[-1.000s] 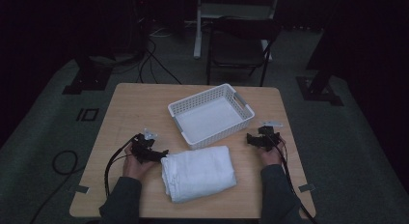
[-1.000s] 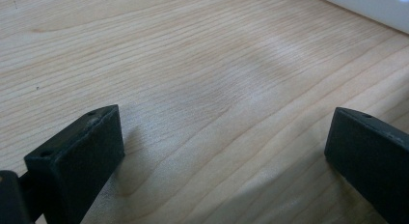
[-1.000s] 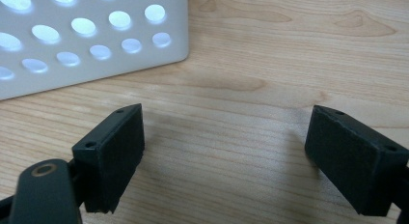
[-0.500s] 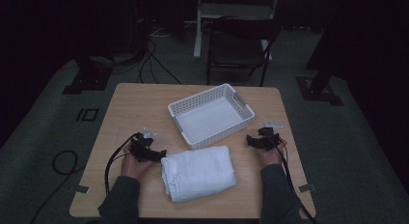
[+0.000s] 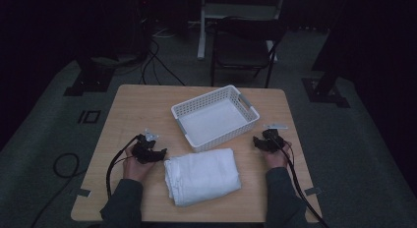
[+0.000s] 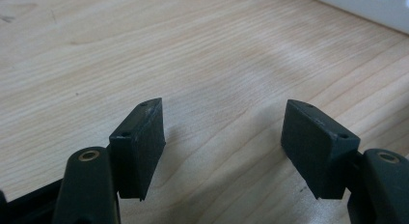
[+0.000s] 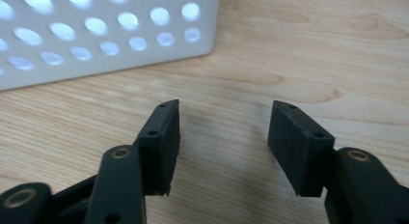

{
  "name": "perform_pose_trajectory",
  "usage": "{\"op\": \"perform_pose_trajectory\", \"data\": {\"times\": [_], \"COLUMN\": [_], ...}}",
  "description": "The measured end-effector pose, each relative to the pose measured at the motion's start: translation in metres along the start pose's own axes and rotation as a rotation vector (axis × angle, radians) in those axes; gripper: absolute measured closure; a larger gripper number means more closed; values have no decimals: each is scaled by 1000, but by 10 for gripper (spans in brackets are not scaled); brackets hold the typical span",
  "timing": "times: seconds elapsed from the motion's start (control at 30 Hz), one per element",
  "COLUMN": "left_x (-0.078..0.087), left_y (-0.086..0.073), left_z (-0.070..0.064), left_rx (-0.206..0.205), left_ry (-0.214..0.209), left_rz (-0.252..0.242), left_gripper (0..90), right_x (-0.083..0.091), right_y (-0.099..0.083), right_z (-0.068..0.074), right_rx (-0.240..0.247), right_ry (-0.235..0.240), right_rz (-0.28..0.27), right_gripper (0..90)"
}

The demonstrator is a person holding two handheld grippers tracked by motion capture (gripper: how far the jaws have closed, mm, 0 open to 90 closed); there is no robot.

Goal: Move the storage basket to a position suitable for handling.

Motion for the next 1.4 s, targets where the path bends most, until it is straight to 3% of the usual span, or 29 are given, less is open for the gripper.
{"op": "perform_pose_trajectory", "data": {"times": [0.27,0.47,0.93,1.2,1.4], "left_x": [14,26,49,50,51], "left_y": [9,24,48,55,64], "left_z": [0,-5,-15,-20,-29], "left_rx": [19,24,24,31,10], "left_ry": [-13,-32,-59,-83,-96], "left_rz": [-61,-131,-221,-230,-241], "left_gripper": [338,339,339,321,311], "right_x": [4,11,23,30,32], "right_y": [2,9,26,38,47], "right_z": [3,2,2,-1,0], "right_rx": [11,20,28,27,16], "right_ry": [23,19,22,20,26], "right_rz": [-11,-37,-89,-112,-127], "right_gripper": [500,489,485,459,454]}}
Point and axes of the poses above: each handheld gripper's, and its own axes: x roughly backward along the jaws, y roughly out of its top, z roughly to its left, the point moved 8 cm from there along -x, roughly forward along the jaws, and after that the axes turned 5 degrees about -x, right-handed, at the moved point
